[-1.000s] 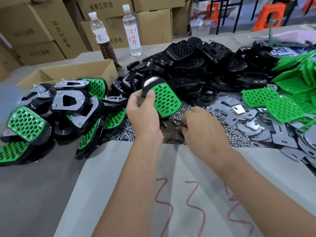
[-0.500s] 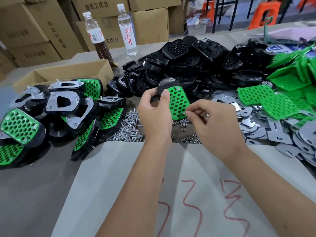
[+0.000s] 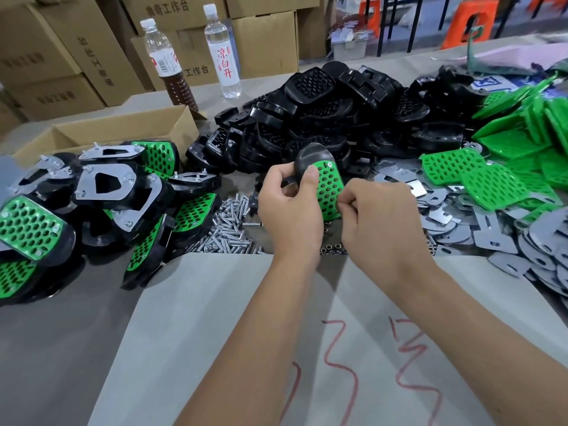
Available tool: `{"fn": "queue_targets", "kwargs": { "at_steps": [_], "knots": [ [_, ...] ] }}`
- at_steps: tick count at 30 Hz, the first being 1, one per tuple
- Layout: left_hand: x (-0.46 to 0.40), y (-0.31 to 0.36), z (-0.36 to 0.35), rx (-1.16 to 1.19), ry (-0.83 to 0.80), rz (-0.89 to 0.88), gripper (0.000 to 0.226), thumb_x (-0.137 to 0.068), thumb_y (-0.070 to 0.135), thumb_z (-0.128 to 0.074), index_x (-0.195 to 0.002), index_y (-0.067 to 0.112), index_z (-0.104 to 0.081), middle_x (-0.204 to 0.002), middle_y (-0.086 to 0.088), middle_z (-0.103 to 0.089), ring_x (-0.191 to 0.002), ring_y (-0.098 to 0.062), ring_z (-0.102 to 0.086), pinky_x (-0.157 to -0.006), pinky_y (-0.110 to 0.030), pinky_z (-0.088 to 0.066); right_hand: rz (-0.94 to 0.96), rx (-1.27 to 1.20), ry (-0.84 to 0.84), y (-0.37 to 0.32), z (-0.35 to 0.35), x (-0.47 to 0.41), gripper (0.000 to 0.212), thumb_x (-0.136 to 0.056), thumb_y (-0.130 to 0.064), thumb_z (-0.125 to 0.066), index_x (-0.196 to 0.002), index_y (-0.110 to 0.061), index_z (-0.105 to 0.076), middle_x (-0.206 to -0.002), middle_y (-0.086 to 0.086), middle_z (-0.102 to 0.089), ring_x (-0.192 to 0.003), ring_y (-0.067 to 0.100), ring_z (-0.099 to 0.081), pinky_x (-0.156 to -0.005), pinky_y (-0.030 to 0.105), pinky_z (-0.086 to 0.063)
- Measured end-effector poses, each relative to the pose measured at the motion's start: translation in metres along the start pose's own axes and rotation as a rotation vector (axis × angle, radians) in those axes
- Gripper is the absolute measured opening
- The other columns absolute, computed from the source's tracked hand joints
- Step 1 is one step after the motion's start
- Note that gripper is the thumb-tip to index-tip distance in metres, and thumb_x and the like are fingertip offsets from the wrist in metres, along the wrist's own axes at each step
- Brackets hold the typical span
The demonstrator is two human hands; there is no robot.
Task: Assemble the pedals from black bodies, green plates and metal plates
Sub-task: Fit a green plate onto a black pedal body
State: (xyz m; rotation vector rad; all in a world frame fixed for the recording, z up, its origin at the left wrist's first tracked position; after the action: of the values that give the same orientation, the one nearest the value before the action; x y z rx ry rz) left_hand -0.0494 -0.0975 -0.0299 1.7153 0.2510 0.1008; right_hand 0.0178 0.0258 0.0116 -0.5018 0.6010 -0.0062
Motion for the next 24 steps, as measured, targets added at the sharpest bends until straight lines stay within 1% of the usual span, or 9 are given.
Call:
{"fn": "queue_targets", "kwargs": {
  "at_steps": [3,4,8,13,16,18,20,22,24],
  "knots": [
    [-0.006,-0.009,0.004,0.097,0.057,0.091,0.009,-0.096,0.018,-0.075,-0.091,0.021,-0.068,-0.082,-0.003,-0.069,-0.074,-0.019,-0.065,-0.075,-0.045,-0.059,0.042,0.055,-0.009,-0.011,-0.003,0.001,0.012,-0.084,0.007,-0.065,-0.081,-0.004,-0.062,-0.072,0.013,-0.063,-0.065,0.038,-0.056,-0.062,0.044,-0.046],
    [-0.006,-0.011,0.004,0.091,0.056,0.093,0.008,-0.096,0.017,-0.075,-0.092,0.020,-0.069,-0.081,-0.002,-0.069,-0.074,-0.018,-0.065,-0.074,-0.045,-0.060,0.038,0.063,-0.024,-0.012,-0.006,0.002,0.012,-0.082,0.008,-0.065,-0.081,-0.004,-0.063,-0.072,0.013,-0.063,-0.066,0.038,-0.057,-0.063,0.043,-0.046],
    [-0.002,-0.009,0.001,0.041,0.031,0.057,0.007,-0.094,0.019,-0.076,-0.092,0.021,-0.069,-0.093,-0.013,-0.073,-0.084,-0.024,-0.068,-0.086,-0.060,-0.061,-0.246,-0.146,-0.004,0.017,-0.005,0.000,0.011,-0.088,-0.002,-0.067,-0.080,-0.007,-0.073,-0.071,0.006,-0.071,-0.072,0.029,-0.066,-0.076,0.041,-0.053],
    [-0.005,-0.014,0.000,0.075,0.034,0.109,0.009,-0.094,0.018,-0.076,-0.091,0.022,-0.069,-0.090,-0.008,-0.071,-0.084,-0.026,-0.068,-0.085,-0.063,-0.060,-0.064,0.018,-0.053,-0.005,-0.010,0.001,0.008,-0.083,0.004,-0.063,-0.082,-0.003,-0.066,-0.073,0.013,-0.067,-0.070,0.039,-0.060,-0.070,0.047,-0.049],
    [-0.005,-0.013,0.001,0.063,0.055,0.110,0.009,-0.094,0.018,-0.076,-0.091,0.021,-0.068,-0.091,-0.010,-0.071,-0.083,-0.025,-0.067,-0.086,-0.063,-0.060,-0.261,-0.158,0.014,0.008,-0.013,0.005,0.016,-0.084,0.002,-0.064,-0.074,-0.011,-0.068,-0.066,0.001,-0.065,-0.067,0.027,-0.061,-0.072,0.037,-0.050],
    [-0.004,-0.012,0.001,0.057,0.060,0.110,0.009,-0.094,0.019,-0.076,-0.091,0.021,-0.067,-0.092,-0.009,-0.072,-0.084,-0.025,-0.068,-0.086,-0.061,-0.060,-0.323,-0.217,-0.003,0.013,-0.017,0.008,0.019,-0.085,0.001,-0.064,-0.075,-0.014,-0.069,-0.067,-0.003,-0.065,-0.069,0.023,-0.063,-0.074,0.034,-0.052],
    [-0.003,-0.010,0.000,0.044,0.042,0.102,0.009,-0.093,0.022,-0.076,-0.090,0.023,-0.068,-0.095,-0.012,-0.073,-0.087,-0.029,-0.071,-0.085,-0.061,-0.060,-0.345,-0.267,-0.033,0.018,-0.018,0.008,0.018,-0.085,0.002,-0.066,-0.075,-0.013,-0.070,-0.064,-0.003,-0.068,-0.064,0.020,-0.067,-0.068,0.033,-0.056],
    [-0.001,-0.005,-0.003,0.020,-0.003,0.065,0.008,-0.088,0.027,-0.075,-0.088,0.024,-0.067,-0.095,-0.018,-0.074,-0.091,-0.038,-0.072,-0.084,-0.064,-0.059,-0.401,-0.365,-0.106,0.026,-0.019,0.007,0.021,-0.088,0.004,-0.064,-0.075,-0.012,-0.068,-0.055,0.001,-0.068,-0.052,0.018,-0.071,-0.053,0.030,-0.057],
    [-0.001,0.000,-0.007,-0.030,-0.053,0.006,0.007,-0.085,0.030,-0.073,-0.087,0.027,-0.067,-0.090,-0.016,-0.075,-0.087,-0.036,-0.072,-0.083,-0.064,-0.059,-0.465,-0.434,-0.202,0.036,-0.020,0.006,0.024,-0.092,0.004,-0.063,-0.076,-0.012,-0.066,-0.054,0.002,-0.069,-0.046,0.018,-0.070,-0.044,0.027,-0.053]
  ]
}}
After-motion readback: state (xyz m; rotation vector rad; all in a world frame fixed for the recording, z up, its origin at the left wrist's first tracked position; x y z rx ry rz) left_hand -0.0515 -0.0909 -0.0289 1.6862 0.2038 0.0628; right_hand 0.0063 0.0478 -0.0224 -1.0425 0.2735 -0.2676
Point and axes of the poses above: each hand's wrist, its own x-axis away from the middle knuckle, its own z-axis out of the back of the hand, y = z × x, the point moved 7 cm from there along -x, towards the middle knuckle
